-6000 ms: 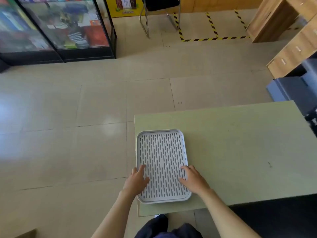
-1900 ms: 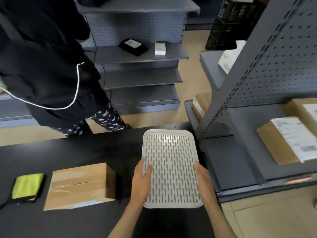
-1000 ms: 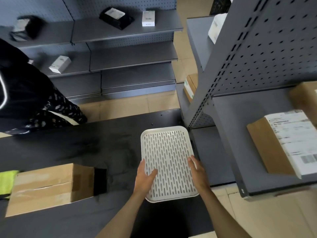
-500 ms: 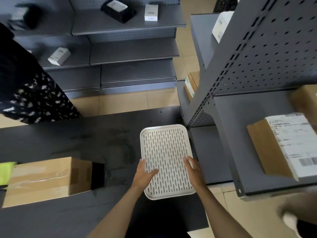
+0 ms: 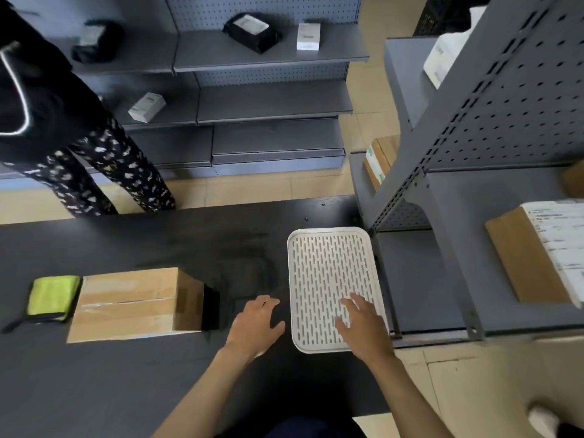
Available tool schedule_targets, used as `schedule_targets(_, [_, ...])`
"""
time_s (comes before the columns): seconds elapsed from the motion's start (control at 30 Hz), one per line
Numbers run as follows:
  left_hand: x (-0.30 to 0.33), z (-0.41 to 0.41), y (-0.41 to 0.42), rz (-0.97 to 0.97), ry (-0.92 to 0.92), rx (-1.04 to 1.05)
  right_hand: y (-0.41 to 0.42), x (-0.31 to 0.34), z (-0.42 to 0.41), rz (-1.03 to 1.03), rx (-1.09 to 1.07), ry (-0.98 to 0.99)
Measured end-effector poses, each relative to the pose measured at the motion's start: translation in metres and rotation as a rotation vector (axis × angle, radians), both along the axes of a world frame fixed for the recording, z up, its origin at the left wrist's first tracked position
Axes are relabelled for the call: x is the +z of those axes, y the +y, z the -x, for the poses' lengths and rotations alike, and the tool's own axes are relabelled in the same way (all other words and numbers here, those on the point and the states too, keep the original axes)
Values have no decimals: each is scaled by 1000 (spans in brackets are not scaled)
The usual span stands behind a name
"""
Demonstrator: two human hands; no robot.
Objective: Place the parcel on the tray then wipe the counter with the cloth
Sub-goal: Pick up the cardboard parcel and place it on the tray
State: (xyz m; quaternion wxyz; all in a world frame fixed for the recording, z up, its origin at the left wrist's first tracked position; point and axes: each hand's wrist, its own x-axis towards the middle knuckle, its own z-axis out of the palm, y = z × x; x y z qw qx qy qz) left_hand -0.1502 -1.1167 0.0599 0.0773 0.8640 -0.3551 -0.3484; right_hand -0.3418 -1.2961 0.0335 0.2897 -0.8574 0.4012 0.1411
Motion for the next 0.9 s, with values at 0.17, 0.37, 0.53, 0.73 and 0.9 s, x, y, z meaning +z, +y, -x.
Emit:
schedule_targets(0.17, [25, -8, 44, 41, -162, -16, 50, 27, -43, 2, 145, 10])
schedule_targets(0.37, [57, -28, 103, 110, -306, -14, 111, 51, -86, 88, 308, -10])
schedule_targets(0.53, [78, -60, 161, 161, -356, 63, 158, 69, -121, 148, 371, -43])
schedule_targets(0.73, [83, -109, 234, 137, -385, 136, 213, 87, -160, 156, 383, -60])
schedule_targets(0.9, [75, -150, 279, 84, -438, 197, 247, 90, -198, 132, 381, -55])
